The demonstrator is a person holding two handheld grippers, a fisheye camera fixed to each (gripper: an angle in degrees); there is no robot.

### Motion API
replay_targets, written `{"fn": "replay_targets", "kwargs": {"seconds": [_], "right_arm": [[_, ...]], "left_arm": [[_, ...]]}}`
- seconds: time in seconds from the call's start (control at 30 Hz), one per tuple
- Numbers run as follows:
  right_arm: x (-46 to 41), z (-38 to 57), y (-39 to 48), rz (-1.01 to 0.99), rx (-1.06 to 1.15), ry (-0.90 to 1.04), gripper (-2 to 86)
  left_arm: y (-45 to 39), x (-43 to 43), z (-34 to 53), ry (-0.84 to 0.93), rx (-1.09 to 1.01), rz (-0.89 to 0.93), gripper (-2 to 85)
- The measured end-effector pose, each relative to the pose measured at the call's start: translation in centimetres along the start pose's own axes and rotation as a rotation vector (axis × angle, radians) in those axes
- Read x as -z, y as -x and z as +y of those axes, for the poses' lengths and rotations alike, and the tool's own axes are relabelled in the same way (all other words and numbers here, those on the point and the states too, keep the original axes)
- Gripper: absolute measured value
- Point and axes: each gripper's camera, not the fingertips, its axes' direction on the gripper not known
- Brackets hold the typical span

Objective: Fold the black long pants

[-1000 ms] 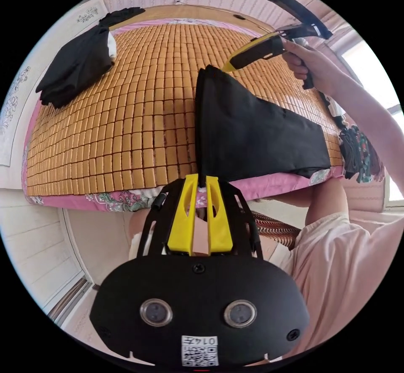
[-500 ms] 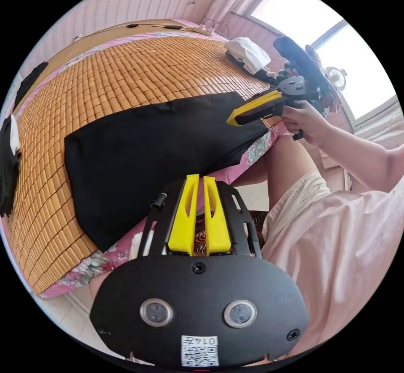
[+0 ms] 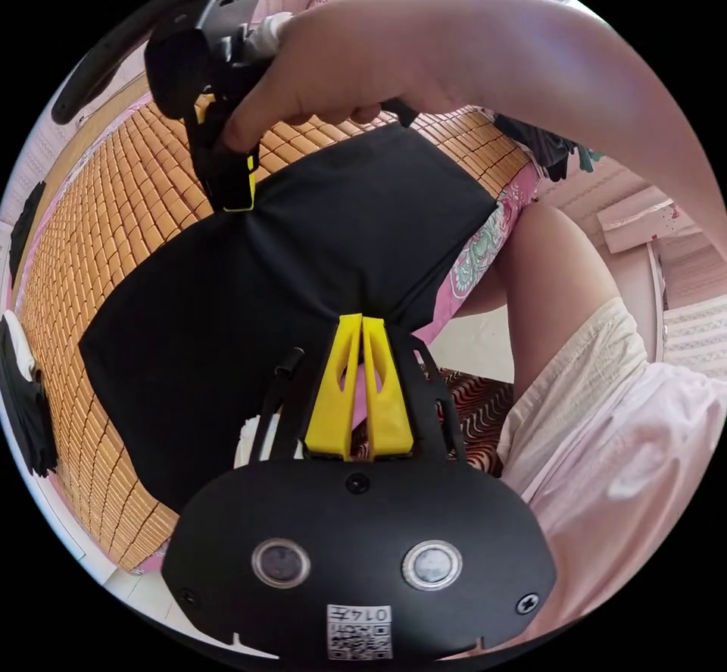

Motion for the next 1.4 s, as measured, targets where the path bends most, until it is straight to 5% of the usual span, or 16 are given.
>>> {"fn": "replay_targets", "kwargs": {"seconds": [0.2,0.4,0.63,0.87,1.1,1.4], "right_arm": [[-2.7,2.8,-3.4,-0.148,-0.104,-0.056,-0.7],[-2.4,19.0,-7.7,-0.249,-0.411,-0.397,-0.2],[-11.3,36.9,-10.0,-0.346,-0.788,-0.283,7.4],[-17.0,41.8,-11.4,-0.539,-0.827,-0.329,10.1],[-20.8,45.2,-12.4,-0.605,-0.830,-0.370,3.8],[-21.0,54.0,-14.4,-0.561,-0.883,-0.532,1.0]], "left_arm": [[-0.9,0.0,-2.5,0.011,-0.002,-0.003,-0.9],[-0.1,3.7,-5.1,-0.059,-0.013,0.044,-0.6],[1.1,4.4,-16.4,-0.074,-0.096,0.083,2.4],[-2.5,1.3,-29.5,-0.001,-0.145,0.092,5.9],[-5.2,-3.9,-36.3,0.201,-0.212,0.034,6.4],[-5.6,-0.6,-39.1,0.038,-0.194,0.200,-0.2]]}}
